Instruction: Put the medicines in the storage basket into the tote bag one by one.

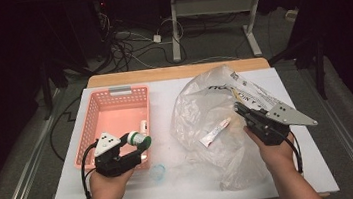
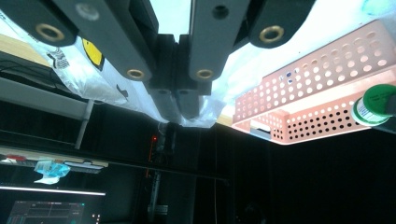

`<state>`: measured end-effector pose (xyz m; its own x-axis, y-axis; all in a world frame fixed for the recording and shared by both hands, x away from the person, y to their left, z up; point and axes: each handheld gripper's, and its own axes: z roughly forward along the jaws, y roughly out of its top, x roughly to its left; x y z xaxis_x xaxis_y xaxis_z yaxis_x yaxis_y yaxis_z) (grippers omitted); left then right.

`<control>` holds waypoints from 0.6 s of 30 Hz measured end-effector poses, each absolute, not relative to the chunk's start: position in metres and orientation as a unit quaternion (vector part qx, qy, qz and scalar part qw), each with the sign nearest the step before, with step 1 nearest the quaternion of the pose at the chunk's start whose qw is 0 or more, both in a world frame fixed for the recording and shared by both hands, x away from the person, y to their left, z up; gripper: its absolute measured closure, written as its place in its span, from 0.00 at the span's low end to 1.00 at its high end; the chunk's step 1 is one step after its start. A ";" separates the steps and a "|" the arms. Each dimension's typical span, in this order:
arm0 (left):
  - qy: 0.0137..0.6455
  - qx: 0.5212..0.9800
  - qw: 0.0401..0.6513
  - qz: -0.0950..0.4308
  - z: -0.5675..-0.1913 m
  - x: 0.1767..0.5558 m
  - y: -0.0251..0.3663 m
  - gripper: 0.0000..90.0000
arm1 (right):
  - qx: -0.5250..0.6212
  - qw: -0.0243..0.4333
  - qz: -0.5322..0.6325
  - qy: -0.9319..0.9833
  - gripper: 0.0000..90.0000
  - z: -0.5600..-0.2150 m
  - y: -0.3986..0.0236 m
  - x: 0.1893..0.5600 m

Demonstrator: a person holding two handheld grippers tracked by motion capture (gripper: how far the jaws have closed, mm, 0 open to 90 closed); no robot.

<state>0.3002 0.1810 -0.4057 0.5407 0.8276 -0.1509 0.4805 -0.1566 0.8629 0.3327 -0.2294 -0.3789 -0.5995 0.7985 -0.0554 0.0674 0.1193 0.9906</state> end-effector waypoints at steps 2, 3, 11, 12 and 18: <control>0.435 0.743 0.476 0.180 -0.404 0.300 0.175 0.39 | 0.318 0.315 0.583 0.678 1.00 -0.378 -0.230 0.332; 0.433 0.744 0.476 0.179 -0.404 0.299 0.171 0.39 | 0.318 0.315 0.583 0.678 1.00 -0.378 -0.230 0.332; 0.412 0.764 0.471 0.159 -0.406 0.301 0.144 0.39 | 0.319 0.316 0.583 0.678 1.00 -0.378 -0.231 0.333; 0.408 0.766 0.471 0.157 -0.406 0.301 0.141 0.39 | 0.319 0.316 0.583 0.677 1.00 -0.378 -0.231 0.333; 0.390 0.778 0.470 0.150 -0.406 0.301 0.121 0.39 | 0.321 0.313 0.583 0.677 1.00 -0.378 -0.231 0.332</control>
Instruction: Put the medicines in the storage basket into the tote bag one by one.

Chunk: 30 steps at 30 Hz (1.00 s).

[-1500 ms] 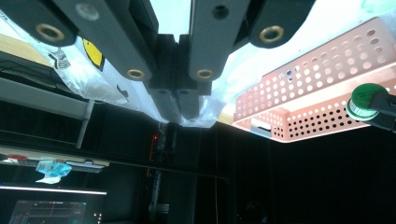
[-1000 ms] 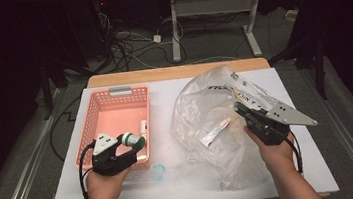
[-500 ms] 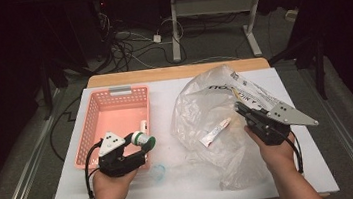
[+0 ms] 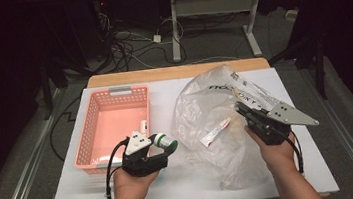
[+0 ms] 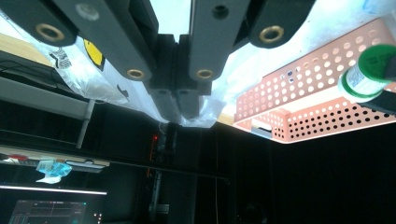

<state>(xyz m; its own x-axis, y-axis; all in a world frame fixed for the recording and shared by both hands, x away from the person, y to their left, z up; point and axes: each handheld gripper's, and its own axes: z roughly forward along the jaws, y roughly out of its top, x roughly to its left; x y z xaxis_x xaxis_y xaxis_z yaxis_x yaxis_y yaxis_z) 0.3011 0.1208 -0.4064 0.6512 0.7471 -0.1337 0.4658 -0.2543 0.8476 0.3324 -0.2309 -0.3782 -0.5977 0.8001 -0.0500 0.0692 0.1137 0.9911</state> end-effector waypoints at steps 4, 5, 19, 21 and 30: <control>0.377 0.785 0.470 0.144 -0.406 0.300 0.109 0.39 | 0.318 0.316 0.583 0.677 1.00 -0.378 -0.231 0.333; 0.373 0.787 0.470 0.143 -0.406 0.300 0.105 0.39 | 0.318 0.316 0.584 0.677 1.00 -0.378 -0.231 0.333; 0.332 0.810 0.470 0.114 -0.413 0.305 0.053 0.39 | 0.316 0.314 0.583 0.680 1.00 -0.379 -0.230 0.333; 0.327 0.813 0.468 0.111 -0.414 0.308 0.044 0.39 | 0.317 0.314 0.583 0.680 1.00 -0.379 -0.230 0.333; 0.311 0.824 0.461 0.109 -0.426 0.324 0.013 0.39 | 0.317 0.313 0.586 0.677 1.00 -0.377 -0.230 0.332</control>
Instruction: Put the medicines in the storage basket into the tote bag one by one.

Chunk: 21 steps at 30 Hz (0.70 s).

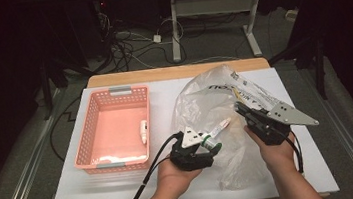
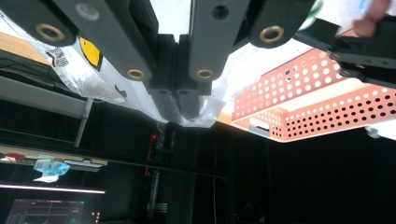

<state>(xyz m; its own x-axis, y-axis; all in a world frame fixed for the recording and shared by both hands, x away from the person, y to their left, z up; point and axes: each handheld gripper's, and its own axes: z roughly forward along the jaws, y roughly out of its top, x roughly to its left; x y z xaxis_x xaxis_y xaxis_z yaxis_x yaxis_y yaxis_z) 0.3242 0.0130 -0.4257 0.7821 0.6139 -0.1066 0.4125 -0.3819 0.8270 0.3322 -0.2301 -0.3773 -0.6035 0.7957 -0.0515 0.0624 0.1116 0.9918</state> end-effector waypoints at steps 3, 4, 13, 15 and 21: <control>0.308 0.829 0.454 0.110 -0.431 0.331 0.003 0.39 | 0.314 0.315 0.586 0.678 1.00 -0.377 -0.231 0.332; 0.307 0.830 0.452 0.109 -0.433 0.334 0.000 0.39 | 0.314 0.315 0.585 0.678 1.00 -0.377 -0.231 0.332; 0.298 0.839 0.443 0.104 -0.446 0.355 -0.029 0.39 | 0.316 0.313 0.586 0.678 1.00 -0.378 -0.230 0.333; 0.297 0.839 0.444 0.103 -0.449 0.359 -0.034 0.39 | 0.315 0.314 0.585 0.678 1.00 -0.378 -0.231 0.333; 0.299 0.837 0.445 0.105 -0.459 0.367 -0.050 0.39 | 0.317 0.312 0.584 0.679 1.00 -0.379 -0.232 0.333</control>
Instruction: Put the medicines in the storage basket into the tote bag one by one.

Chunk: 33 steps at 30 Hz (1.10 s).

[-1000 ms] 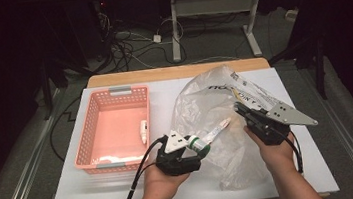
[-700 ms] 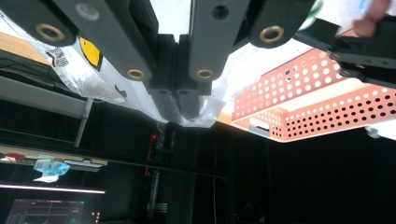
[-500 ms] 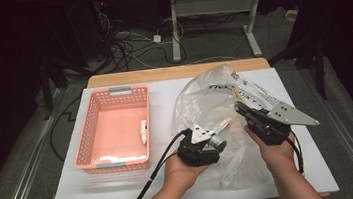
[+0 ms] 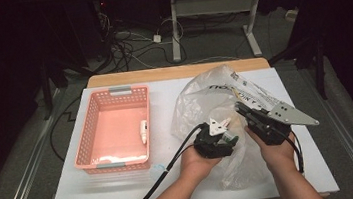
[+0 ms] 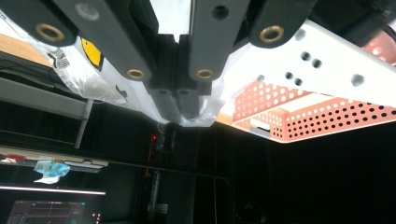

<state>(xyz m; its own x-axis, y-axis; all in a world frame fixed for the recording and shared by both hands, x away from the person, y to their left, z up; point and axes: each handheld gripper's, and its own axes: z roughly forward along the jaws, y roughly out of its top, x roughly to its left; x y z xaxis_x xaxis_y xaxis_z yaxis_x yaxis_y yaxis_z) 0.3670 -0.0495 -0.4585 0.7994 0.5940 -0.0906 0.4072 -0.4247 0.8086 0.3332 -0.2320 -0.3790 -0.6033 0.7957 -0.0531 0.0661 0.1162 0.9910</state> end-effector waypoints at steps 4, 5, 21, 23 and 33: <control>0.300 0.836 0.447 0.104 -0.465 0.372 -0.056 0.39 | 0.318 0.312 0.583 0.680 1.00 -0.380 -0.232 0.334; 0.301 0.835 0.448 0.103 -0.467 0.372 -0.058 0.39 | 0.319 0.312 0.583 0.679 1.00 -0.380 -0.232 0.334; 0.303 0.842 0.432 0.108 -0.476 0.377 -0.069 0.38 | 0.321 0.311 0.583 0.678 1.00 -0.380 -0.233 0.334; 0.296 0.846 0.430 0.110 -0.476 0.376 -0.069 0.38 | 0.321 0.311 0.583 0.678 1.00 -0.380 -0.233 0.334; 0.277 0.854 0.430 0.095 -0.469 0.367 -0.063 0.31 | 0.320 0.311 0.583 0.679 1.00 -0.381 -0.233 0.334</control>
